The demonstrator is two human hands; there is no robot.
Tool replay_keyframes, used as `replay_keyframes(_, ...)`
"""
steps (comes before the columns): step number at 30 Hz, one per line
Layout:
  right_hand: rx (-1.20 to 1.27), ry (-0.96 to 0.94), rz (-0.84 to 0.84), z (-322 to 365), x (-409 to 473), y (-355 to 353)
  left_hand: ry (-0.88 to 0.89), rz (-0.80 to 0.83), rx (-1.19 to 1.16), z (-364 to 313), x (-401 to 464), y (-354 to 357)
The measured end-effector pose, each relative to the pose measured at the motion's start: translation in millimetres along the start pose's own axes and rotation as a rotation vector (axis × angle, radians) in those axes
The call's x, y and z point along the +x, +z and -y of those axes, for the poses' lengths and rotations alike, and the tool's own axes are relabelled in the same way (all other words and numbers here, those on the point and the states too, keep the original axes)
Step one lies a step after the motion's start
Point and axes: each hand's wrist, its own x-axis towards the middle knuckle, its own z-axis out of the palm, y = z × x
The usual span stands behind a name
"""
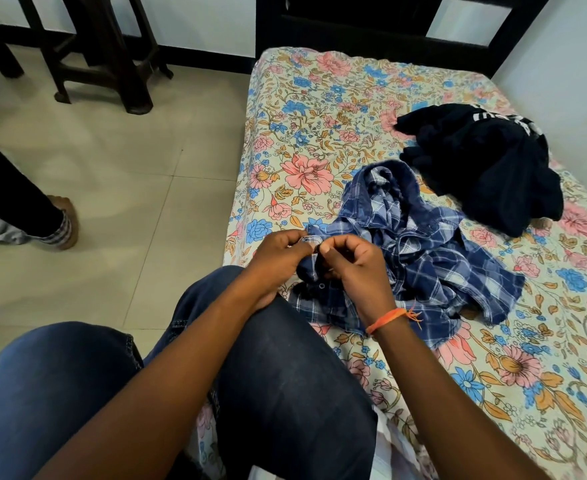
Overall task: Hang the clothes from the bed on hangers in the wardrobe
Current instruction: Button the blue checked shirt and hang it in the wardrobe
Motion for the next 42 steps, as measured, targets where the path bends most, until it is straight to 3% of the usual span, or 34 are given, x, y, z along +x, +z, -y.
replay_keyframes(5, -0.191, -0.092, -0.181, -13, 8, -8, 0.043, -0.015, -0.106, -1, 5, -6)
replay_keyframes(9, -0.145, 0.061, 0.035, -16, 16, -18, 0.094, -0.028, -0.025, 1, 8, -5)
replay_keyframes(13, -0.242, -0.073, -0.033, -15, 23, -20, 0.158, -0.150, 0.278, 3, 24, -8)
replay_keyframes(16, -0.385, -0.143, -0.107, -19, 32, -20, 0.161, -0.150, 0.544, 3, 41, -5)
replay_keyframes(21, -0.420, -0.168, -0.180, -21, 33, -39, 0.198, -0.178, 1.291, 0, 58, 0)
replay_keyframes(24, -0.455, -0.266, -0.340, -20, 28, -72, 0.211, -0.284, 1.356, 1, 50, 20)
replay_keyframes(26, -0.481, -0.267, -0.500, -29, 30, -105, 0.301, -0.261, 1.318, -2, 44, 50)
replay_keyframes(28, -0.610, -0.197, -0.630, -46, 39, -145, 0.400, -0.148, 1.271, -6, 38, 85)
replay_keyframes(31, -0.904, 0.116, -0.672, -71, 53, -209, 0.575, 0.023, 1.298, 0, 33, 130)
replay_keyframes(36, -1.051, 0.433, -0.384, -100, 56, -273, 0.680, 0.194, 1.577, 20, 38, 157)
replay_keyframes(38, -0.949, 0.433, -0.385, -94, 59, -282, 0.607, 0.179, 1.627, 25, 40, 155)
replay_keyframes(40, -0.595, 0.436, -0.432, -81, 65, -285, 0.517, 0.122, 1.643, 28, 42, 151)
replay_keyframes(42, -0.129, 0.371, -0.610, -66, 64, -285, 0.470, 0.075, 1.623, 28, 42, 148)
